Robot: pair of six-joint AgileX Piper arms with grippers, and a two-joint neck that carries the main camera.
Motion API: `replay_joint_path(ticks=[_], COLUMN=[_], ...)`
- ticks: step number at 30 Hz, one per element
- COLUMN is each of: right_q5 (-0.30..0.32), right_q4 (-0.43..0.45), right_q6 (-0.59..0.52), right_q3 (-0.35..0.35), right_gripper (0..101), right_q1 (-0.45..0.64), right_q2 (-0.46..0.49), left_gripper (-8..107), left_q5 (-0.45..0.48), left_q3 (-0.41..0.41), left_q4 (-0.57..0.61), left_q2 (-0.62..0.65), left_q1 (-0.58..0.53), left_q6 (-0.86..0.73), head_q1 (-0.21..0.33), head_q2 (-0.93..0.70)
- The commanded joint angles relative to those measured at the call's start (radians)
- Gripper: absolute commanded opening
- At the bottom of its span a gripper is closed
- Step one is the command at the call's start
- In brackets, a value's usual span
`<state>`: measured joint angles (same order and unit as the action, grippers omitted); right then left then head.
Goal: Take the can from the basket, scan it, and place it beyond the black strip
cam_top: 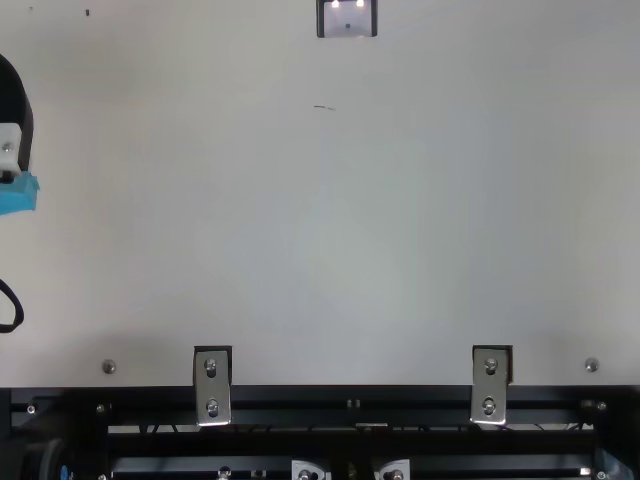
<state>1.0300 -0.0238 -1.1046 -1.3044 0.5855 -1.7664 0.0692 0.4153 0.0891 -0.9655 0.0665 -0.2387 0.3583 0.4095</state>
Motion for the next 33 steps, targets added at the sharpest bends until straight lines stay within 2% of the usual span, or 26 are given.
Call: replay_joint_path(ticks=[1,2,3,4,5,11,20,27,33], right_q5=[-0.004,-0.008,-0.012,-0.017,-0.02,-0.002,0.075,0.076,0.045], right_q4=[-0.003,-0.004,-0.008,-0.013,-0.02,-0.093,-0.308,-0.495,-0.589], right_q6=[0.003,0.005,0.007,0.007,0.005,-0.022,-0.086,-0.117,-0.11], right_q3=[0.007,0.011,0.014,0.018,0.02,0.015,0.0,-0.008,-0.028], right_gripper=[0,0,30,45,101,101,101,101,101], right_q1=[-0.001,-0.001,0.0,0.001,0.003,0.014,0.014,-0.056,-0.167], right_q2=[-0.002,-0.003,-0.004,-0.004,-0.004,0.016,0.081,0.131,0.15], left_gripper=[90,90,90,90,90,90,90,90,90], left_q5=[0.0,0.0,0.0,0.0,0.0,0.0,0.0,0.0,0.0], left_q3=[0.0,0.0,0.0,0.0,0.0,0.0,0.0,0.0,0.0], left_q4=[0.0,0.0,0.0,0.0,0.0,0.0,0.0,0.0,0.0], left_q2=[0.0,0.0,0.0,0.0,0.0,0.0,0.0,0.0,0.0], left_q1=[0.0,0.0,0.0,0.0,0.0,0.0,0.0,0.0,0.0], left_q6=[0.0,0.0,0.0,0.0,0.0,0.0,0.0,0.0,0.0], head_q1=[0.04,0.04,0.04,0.04,0.04,0.04,0.04,0.049,0.062], head_q2=[0.02,0.02,0.02,0.02,0.02,0.02,0.02,-0.028,-0.111])
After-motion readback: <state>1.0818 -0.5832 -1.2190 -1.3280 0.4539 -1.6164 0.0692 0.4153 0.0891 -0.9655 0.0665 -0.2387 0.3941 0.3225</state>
